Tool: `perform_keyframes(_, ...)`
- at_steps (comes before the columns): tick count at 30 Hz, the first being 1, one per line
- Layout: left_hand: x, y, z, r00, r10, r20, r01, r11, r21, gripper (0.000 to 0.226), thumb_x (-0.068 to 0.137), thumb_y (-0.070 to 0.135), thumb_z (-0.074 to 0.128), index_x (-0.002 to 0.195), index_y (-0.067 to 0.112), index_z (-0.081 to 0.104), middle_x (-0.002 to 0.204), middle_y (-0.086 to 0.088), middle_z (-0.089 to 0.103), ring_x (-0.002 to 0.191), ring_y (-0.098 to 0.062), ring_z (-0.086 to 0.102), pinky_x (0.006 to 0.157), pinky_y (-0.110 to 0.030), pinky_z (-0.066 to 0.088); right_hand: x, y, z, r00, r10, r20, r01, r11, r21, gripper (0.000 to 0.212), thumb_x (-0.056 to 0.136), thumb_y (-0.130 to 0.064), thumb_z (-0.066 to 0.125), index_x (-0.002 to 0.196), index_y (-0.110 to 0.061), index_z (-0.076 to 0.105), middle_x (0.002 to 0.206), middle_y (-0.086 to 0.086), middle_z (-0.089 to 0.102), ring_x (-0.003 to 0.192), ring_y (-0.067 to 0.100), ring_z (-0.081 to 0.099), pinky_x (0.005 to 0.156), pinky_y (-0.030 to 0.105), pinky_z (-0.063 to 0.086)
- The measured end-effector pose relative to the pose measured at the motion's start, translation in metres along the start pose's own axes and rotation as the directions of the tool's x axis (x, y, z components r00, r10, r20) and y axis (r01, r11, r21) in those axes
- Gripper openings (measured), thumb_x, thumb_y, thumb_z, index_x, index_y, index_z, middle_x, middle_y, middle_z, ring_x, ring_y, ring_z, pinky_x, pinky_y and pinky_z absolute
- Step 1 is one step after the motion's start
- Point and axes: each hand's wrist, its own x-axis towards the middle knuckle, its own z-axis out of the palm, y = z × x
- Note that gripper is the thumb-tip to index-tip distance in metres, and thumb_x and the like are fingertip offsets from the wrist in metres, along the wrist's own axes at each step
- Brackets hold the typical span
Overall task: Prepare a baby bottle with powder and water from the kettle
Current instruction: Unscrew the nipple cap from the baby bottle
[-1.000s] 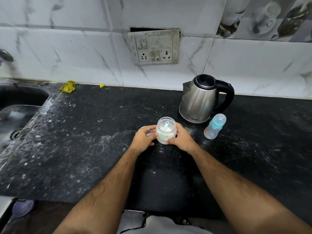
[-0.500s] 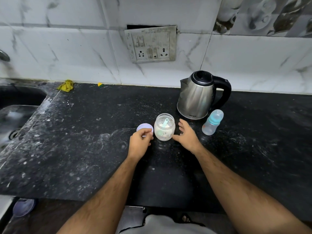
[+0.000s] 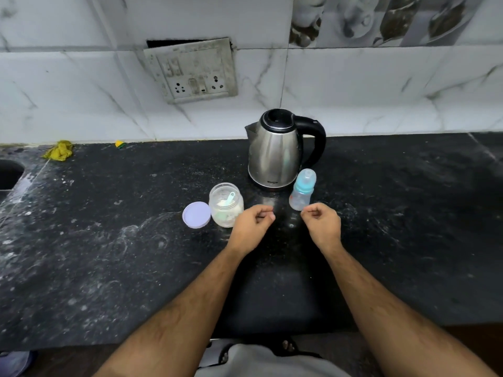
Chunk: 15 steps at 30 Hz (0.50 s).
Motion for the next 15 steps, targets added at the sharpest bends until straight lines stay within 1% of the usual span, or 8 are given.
perform_keyframes(2, 0.017, 0.009, 0.008, 1.0, -0.012, 0.011, 0.012, 1.0, 0.017, 0.03, 0.092, 0.015, 0.067, 0.122, 0.013, 0.064, 0.102, 0.001, 0.069, 0.085, -0.001, 0.064, 0.091, -0.034, 0.056, 0.013, 0.004, -0.01, 0.999, 0.044, -0.006, -0.044, 0.999, 0.003, 0.01, 0.08, -0.007, 0.073, 0.087, -0.014, 0.07, 0.077, -0.004, 0.068, 0.077, 0.015, 0.066, 0.081, 0.031, 0.055)
perform_keyframes(3, 0.026, 0.013, 0.012, 1.0, -0.021, 0.014, 0.02, 1.0, 0.022, 0.034, 0.091, 0.014, 0.067, 0.125, 0.011, 0.062, 0.108, -0.002, 0.07, 0.09, -0.004, 0.065, 0.095, -0.036, 0.055, 0.02, 0.005, -0.014, 0.998, 0.062, 0.001, -0.062, 0.998, -0.002, 0.015, 0.079, -0.009, 0.075, 0.091, -0.014, 0.069, 0.081, -0.003, 0.067, 0.079, 0.016, 0.066, 0.084, 0.032, 0.055)
perform_keyframes(5, 0.04, 0.021, 0.019, 0.999, -0.036, 0.009, 0.035, 0.999, 0.036, 0.041, 0.09, 0.011, 0.068, 0.13, 0.009, 0.06, 0.121, -0.008, 0.069, 0.101, -0.011, 0.066, 0.101, -0.037, 0.051, 0.034, 0.005, -0.019, 0.996, 0.07, 0.047, -0.069, 0.997, -0.03, 0.035, 0.076, -0.015, 0.081, 0.106, -0.014, 0.065, 0.093, -0.002, 0.064, 0.087, 0.016, 0.064, 0.088, 0.032, 0.053)
perform_keyframes(7, 0.052, 0.027, 0.025, 0.999, -0.04, 0.006, 0.04, 0.998, 0.05, 0.047, 0.088, 0.008, 0.07, 0.134, 0.008, 0.057, 0.127, -0.012, 0.066, 0.104, -0.012, 0.065, 0.104, -0.034, 0.049, 0.048, 0.001, -0.019, 0.989, 0.059, 0.136, -0.051, 0.997, -0.063, 0.059, 0.072, -0.016, 0.085, 0.125, -0.011, 0.058, 0.11, 0.004, 0.062, 0.103, 0.02, 0.062, 0.096, 0.035, 0.05)
perform_keyframes(8, 0.058, 0.03, 0.029, 0.999, -0.04, 0.006, 0.04, 0.998, 0.054, 0.05, 0.088, 0.007, 0.07, 0.135, 0.007, 0.056, 0.13, -0.013, 0.064, 0.104, -0.012, 0.064, 0.105, -0.033, 0.048, 0.054, -0.001, -0.019, 0.982, 0.05, 0.181, -0.036, 0.996, -0.081, 0.068, 0.071, -0.014, 0.086, 0.131, -0.01, 0.054, 0.119, 0.008, 0.062, 0.112, 0.022, 0.06, 0.101, 0.038, 0.047)
perform_keyframes(10, 0.066, 0.035, 0.036, 0.999, -0.042, 0.004, 0.042, 0.998, 0.05, 0.053, 0.087, 0.007, 0.07, 0.137, 0.007, 0.053, 0.134, -0.013, 0.061, 0.109, -0.014, 0.063, 0.107, -0.035, 0.046, 0.064, -0.003, -0.018, 0.969, 0.024, 0.247, 0.004, 0.993, -0.114, 0.078, 0.07, -0.011, 0.085, 0.138, -0.008, 0.049, 0.133, 0.012, 0.059, 0.124, 0.025, 0.055, 0.107, 0.04, 0.043)
perform_keyframes(12, 0.071, 0.041, 0.042, 0.999, -0.047, 0.005, 0.046, 0.999, 0.029, 0.055, 0.088, 0.006, 0.069, 0.139, 0.006, 0.051, 0.138, -0.012, 0.058, 0.117, -0.018, 0.062, 0.109, -0.039, 0.045, 0.07, -0.005, -0.017, 0.952, 0.004, 0.307, 0.034, 0.992, -0.118, 0.079, 0.069, -0.01, 0.085, 0.139, -0.009, 0.048, 0.134, 0.01, 0.059, 0.123, 0.023, 0.056, 0.103, 0.037, 0.044)
perform_keyframes(15, 0.074, 0.045, 0.048, 0.999, -0.045, 0.01, 0.045, 0.999, 0.005, 0.056, 0.089, 0.004, 0.068, 0.141, 0.005, 0.048, 0.14, -0.012, 0.056, 0.122, -0.022, 0.06, 0.108, -0.044, 0.046, 0.075, -0.006, -0.016, 0.927, -0.017, 0.374, 0.067, 0.99, -0.121, 0.068, 0.069, -0.011, 0.085, 0.129, -0.012, 0.054, 0.12, 0.003, 0.065, 0.106, 0.018, 0.06, 0.086, 0.029, 0.044)
